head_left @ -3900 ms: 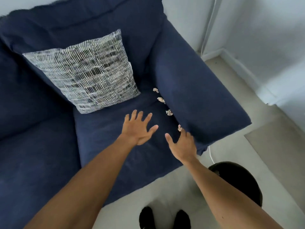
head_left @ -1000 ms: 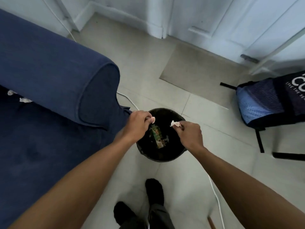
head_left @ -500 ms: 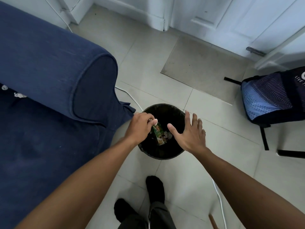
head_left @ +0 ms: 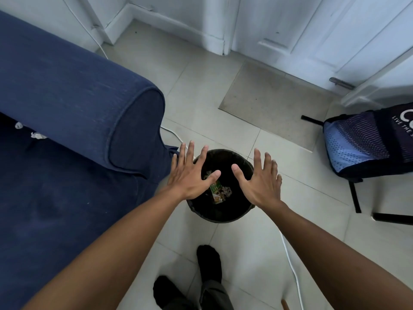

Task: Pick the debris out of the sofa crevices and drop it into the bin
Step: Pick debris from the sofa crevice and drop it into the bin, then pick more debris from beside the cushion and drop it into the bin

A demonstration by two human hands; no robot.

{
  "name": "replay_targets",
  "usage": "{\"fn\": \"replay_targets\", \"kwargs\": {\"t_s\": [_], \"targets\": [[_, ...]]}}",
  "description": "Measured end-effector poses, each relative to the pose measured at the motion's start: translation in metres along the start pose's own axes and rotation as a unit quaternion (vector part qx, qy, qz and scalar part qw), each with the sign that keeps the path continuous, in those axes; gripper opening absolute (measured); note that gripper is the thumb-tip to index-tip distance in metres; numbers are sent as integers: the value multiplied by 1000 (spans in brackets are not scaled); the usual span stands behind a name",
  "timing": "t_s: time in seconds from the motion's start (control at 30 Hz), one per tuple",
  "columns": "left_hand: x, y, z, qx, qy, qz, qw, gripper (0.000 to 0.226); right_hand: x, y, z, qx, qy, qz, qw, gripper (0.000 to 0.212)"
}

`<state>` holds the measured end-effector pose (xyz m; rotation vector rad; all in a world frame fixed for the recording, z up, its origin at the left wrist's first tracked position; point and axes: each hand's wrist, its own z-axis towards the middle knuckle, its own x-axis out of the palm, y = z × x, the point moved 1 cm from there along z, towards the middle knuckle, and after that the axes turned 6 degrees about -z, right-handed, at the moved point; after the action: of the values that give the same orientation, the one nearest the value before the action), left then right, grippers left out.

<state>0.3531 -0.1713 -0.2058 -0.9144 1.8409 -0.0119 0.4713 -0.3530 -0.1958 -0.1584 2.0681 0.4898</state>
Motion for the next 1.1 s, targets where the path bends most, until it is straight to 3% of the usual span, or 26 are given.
{"fn": "replay_targets", "kwargs": {"t_s": [0.27, 0.6, 0.87, 1.1], "targets": [[-59, -13, -10, 18, -31, 25, 999, 85, -49, 28, -4, -23, -28, -36, 999, 97], [-204, -56, -32, 36, -130, 57, 989, 82, -174, 87, -12, -66, -108, -83, 988, 98], [-319, -40, -82, 5, -206, 47, 977, 84, -269, 178, -26, -130, -152, -105, 974, 98], [-400, 15, -154, -51, -260, 43, 963, 80, -300, 284, -53, -215, -168, -131, 953, 99]]}}
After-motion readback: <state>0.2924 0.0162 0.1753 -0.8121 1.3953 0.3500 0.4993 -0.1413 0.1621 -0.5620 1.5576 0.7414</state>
